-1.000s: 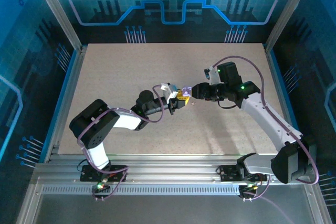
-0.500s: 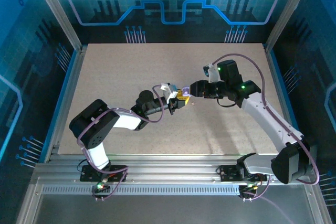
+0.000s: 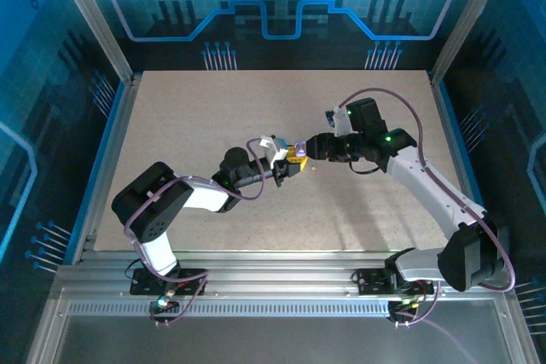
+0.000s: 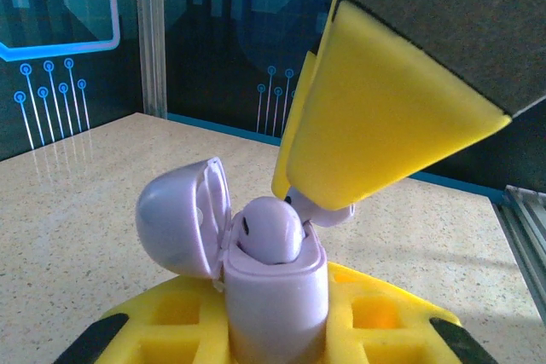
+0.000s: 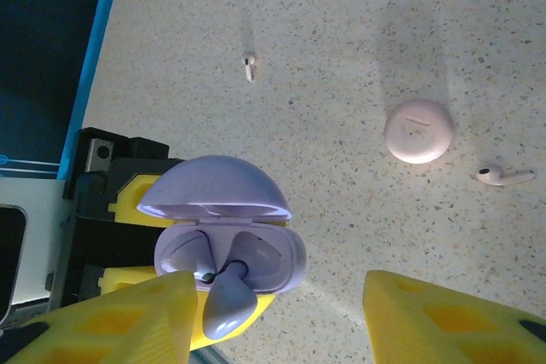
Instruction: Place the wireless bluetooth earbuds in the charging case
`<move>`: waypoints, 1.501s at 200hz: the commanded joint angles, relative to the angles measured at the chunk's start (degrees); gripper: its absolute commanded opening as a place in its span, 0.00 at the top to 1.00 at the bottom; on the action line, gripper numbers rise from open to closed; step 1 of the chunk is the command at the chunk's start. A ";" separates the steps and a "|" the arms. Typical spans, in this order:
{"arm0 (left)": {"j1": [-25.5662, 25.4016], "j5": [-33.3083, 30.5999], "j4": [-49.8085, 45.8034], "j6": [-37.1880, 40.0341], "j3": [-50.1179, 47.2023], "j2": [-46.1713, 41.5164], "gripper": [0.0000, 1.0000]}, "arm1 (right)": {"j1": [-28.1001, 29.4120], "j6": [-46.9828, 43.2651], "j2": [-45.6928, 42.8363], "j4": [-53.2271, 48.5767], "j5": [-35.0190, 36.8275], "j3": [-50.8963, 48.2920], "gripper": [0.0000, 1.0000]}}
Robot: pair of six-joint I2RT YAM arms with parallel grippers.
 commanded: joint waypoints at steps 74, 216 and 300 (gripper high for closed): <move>0.19 -0.44 2.15 0.40 -0.17 -2.12 0.90 | -1.33 -0.17 -2.09 -0.72 2.68 -0.95 0.48; 0.15 7.32 4.43 -2.62 -0.64 -4.59 0.91 | -6.11 -12.68 -16.34 12.12 -9.87 -9.60 0.45; 0.17 13.07 4.05 -4.24 -2.47 -10.28 0.91 | -10.04 -35.56 -19.93 3.53 -25.94 -7.20 0.35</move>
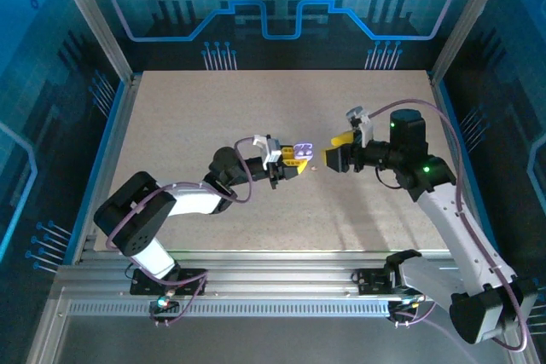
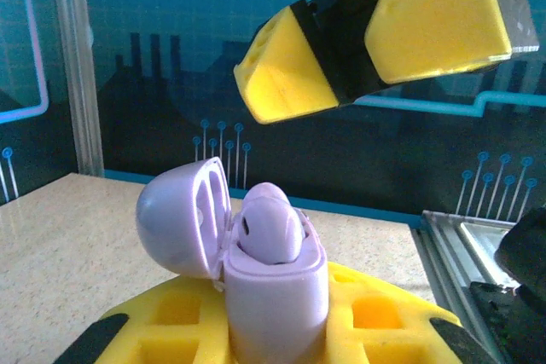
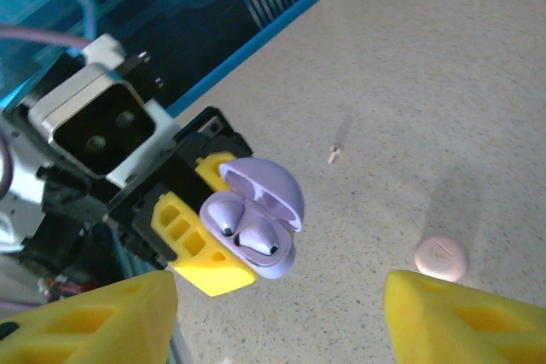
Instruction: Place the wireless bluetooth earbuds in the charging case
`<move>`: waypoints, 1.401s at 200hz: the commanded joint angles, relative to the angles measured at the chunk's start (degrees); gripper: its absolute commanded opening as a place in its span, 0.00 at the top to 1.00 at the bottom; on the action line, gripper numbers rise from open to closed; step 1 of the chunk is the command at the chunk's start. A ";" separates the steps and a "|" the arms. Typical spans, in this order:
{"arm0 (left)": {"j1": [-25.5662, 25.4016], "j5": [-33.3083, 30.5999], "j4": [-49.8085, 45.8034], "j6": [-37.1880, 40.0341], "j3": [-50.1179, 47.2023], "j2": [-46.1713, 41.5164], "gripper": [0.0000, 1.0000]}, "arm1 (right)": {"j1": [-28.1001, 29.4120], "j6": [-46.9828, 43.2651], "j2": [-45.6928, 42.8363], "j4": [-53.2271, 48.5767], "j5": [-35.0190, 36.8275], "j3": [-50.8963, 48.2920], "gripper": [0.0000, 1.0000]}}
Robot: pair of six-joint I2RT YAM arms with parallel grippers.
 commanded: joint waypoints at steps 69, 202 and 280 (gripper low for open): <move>0.15 7.25 0.74 0.21 -1.34 -5.38 0.90 | -0.93 -32.08 -2.57 -5.19 -9.90 -1.04 0.28; 0.15 7.81 0.68 0.92 -1.61 -6.73 0.91 | 7.65 -39.89 10.06 -8.90 -10.59 5.48 0.27; 0.18 7.33 0.71 0.99 -1.51 -5.72 0.90 | 8.34 -45.69 8.18 -8.67 -13.71 5.60 0.36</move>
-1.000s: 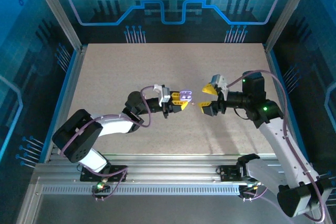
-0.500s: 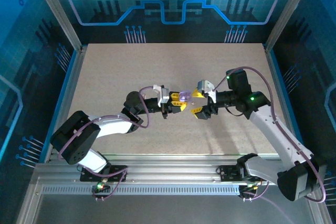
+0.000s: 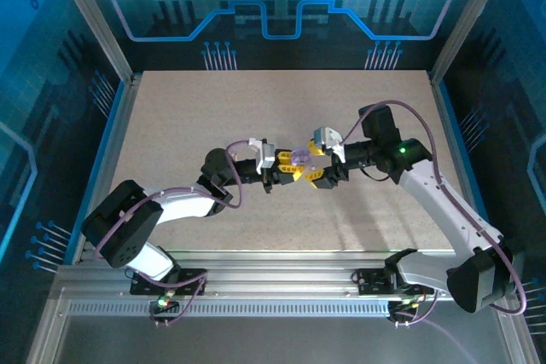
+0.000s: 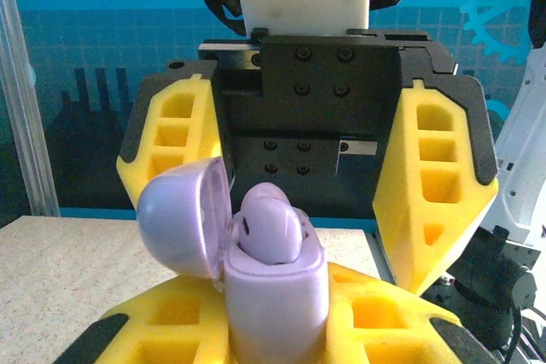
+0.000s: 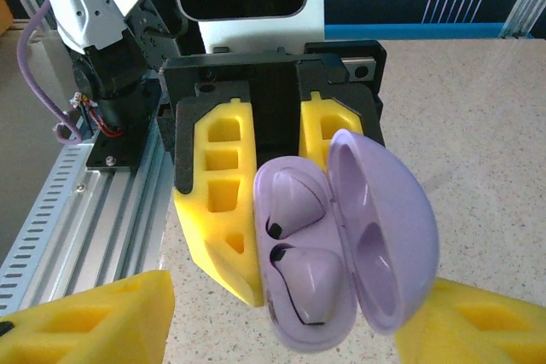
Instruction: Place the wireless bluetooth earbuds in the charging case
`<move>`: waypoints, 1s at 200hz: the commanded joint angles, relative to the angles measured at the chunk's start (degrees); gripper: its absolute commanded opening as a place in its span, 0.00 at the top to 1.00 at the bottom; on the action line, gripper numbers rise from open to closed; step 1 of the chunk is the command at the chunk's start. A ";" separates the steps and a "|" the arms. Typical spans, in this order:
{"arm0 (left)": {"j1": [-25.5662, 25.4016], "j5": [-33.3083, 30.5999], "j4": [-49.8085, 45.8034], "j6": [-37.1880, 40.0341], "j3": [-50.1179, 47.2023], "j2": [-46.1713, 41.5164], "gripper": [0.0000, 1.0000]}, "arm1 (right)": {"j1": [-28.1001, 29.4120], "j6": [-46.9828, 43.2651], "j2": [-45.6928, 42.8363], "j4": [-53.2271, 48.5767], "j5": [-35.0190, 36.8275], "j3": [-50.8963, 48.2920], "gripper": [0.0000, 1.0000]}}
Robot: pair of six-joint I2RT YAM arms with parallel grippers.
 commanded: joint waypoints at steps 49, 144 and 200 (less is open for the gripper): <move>0.14 0.61 0.58 1.07 -0.44 -0.51 0.91 | -2.13 -7.10 -9.29 -0.78 -6.71 -2.43 0.44; 0.14 1.45 1.62 0.63 -0.65 -0.73 0.90 | -2.91 -5.50 -3.52 0.19 -4.59 0.52 0.51; 0.06 1.60 2.18 0.36 -0.70 -0.82 0.90 | -2.84 -6.21 -0.96 -0.43 -7.22 1.46 0.53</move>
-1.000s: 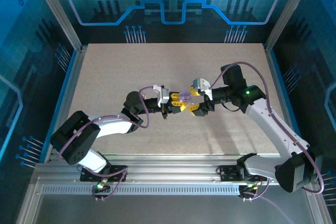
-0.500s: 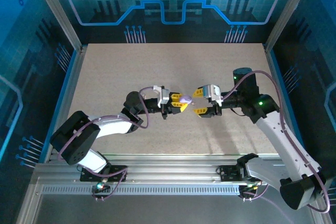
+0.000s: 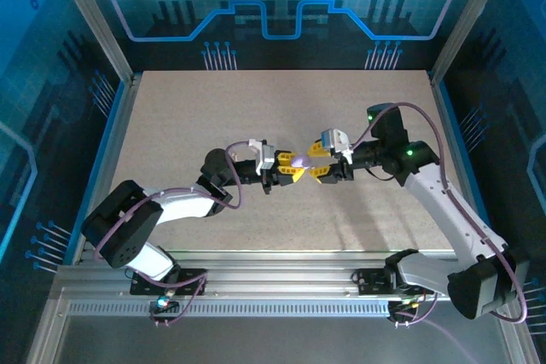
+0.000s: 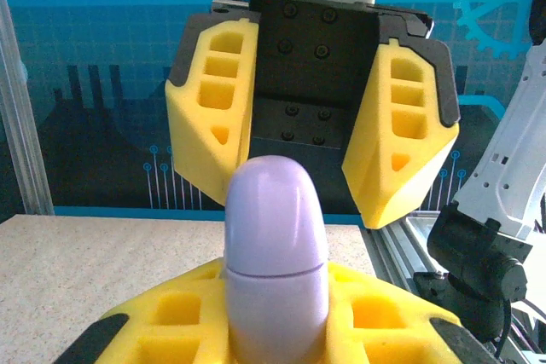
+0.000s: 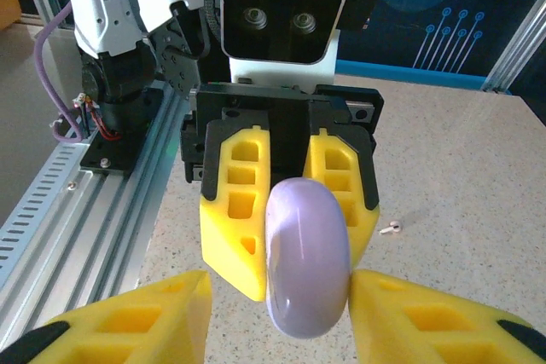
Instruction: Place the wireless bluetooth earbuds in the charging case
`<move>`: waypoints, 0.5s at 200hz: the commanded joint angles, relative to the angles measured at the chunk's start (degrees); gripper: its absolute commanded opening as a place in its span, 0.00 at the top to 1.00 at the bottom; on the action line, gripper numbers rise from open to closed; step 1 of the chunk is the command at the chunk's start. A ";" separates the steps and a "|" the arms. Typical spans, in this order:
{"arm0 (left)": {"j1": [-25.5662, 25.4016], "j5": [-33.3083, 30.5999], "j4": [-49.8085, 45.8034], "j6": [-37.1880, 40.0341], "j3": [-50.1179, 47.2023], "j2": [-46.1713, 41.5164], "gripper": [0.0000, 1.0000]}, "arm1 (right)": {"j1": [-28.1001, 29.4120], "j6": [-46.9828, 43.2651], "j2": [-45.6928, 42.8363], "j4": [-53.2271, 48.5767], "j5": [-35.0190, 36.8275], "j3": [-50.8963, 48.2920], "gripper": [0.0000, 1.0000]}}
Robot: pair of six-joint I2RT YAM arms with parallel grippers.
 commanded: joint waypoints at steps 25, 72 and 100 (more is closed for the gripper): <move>-0.10 0.74 2.11 0.23 -0.36 -0.83 0.91 | -0.40 -0.61 1.78 -0.89 -3.10 2.42 0.55; -0.10 0.75 2.15 0.23 -0.34 -0.97 0.91 | -0.43 -1.58 3.34 -1.86 -4.17 3.17 0.60; -0.10 0.69 2.11 0.14 -0.33 -1.23 0.90 | -0.39 -1.65 3.85 -1.86 -4.15 3.26 0.63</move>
